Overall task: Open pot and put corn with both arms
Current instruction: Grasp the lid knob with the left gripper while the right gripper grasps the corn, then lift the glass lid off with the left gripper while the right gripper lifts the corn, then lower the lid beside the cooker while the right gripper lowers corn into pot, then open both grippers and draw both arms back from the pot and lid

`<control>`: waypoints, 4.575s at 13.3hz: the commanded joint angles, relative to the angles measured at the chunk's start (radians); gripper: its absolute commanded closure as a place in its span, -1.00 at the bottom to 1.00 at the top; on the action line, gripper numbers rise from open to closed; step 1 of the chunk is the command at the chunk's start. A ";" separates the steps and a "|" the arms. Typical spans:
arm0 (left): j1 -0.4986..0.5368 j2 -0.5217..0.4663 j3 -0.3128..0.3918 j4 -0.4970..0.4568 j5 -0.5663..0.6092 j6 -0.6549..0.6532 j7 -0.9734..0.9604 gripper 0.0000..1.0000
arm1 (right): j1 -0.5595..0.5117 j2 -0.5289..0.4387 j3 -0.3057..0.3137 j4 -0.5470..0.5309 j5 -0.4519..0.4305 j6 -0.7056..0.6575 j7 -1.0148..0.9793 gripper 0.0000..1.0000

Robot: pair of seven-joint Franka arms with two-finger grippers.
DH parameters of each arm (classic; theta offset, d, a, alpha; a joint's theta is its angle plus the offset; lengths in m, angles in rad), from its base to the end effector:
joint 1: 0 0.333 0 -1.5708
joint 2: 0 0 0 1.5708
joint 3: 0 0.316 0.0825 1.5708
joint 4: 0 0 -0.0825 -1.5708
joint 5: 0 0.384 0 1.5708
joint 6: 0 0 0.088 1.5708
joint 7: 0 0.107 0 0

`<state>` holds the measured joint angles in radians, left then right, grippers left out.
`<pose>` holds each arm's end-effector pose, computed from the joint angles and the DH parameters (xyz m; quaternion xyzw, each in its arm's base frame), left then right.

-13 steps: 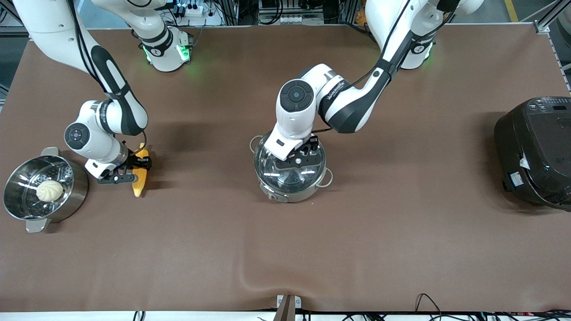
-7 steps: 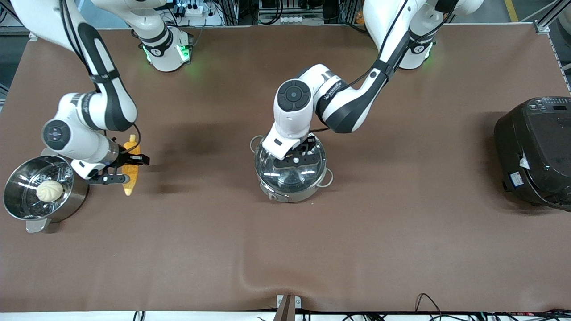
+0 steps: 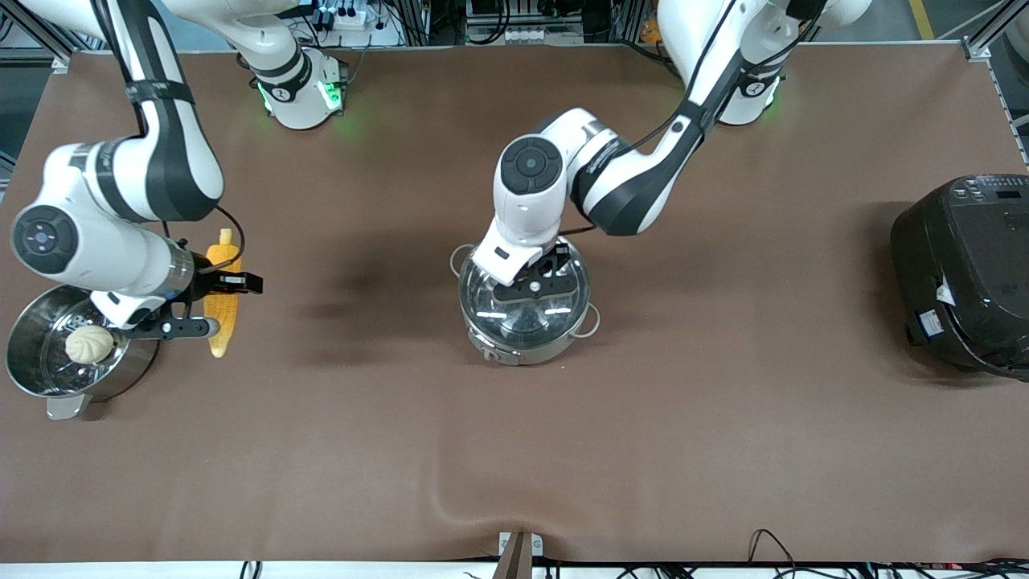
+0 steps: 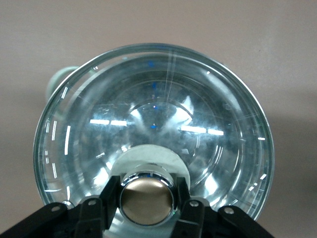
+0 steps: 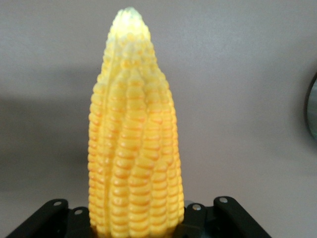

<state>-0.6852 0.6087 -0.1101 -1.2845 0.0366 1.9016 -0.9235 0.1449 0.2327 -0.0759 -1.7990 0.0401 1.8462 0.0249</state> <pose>0.5241 -0.5046 0.3972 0.9976 0.0682 -0.0067 0.0137 0.5987 0.0470 0.4035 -0.9956 -0.0150 0.0926 0.0056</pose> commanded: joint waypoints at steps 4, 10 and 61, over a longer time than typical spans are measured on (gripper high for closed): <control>0.255 -0.332 -0.006 -0.068 -0.003 -0.254 0.287 1.00 | 0.131 -0.018 -0.004 0.134 0.018 -0.093 0.015 1.00; 0.552 -0.497 -0.008 -0.479 0.005 -0.029 0.615 1.00 | 0.344 0.065 -0.007 0.294 0.112 -0.087 0.317 1.00; 0.636 -0.613 0.047 -0.216 -0.020 -0.364 0.721 -1.00 | -0.050 -0.096 -0.016 0.449 -0.006 -0.413 0.110 -1.00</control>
<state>-0.0082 0.0119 -0.0841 -1.4939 0.0393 1.5711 -0.2225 0.1095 0.1535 -0.1143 -1.3264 0.0308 1.4297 0.1403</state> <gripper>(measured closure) 0.000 0.000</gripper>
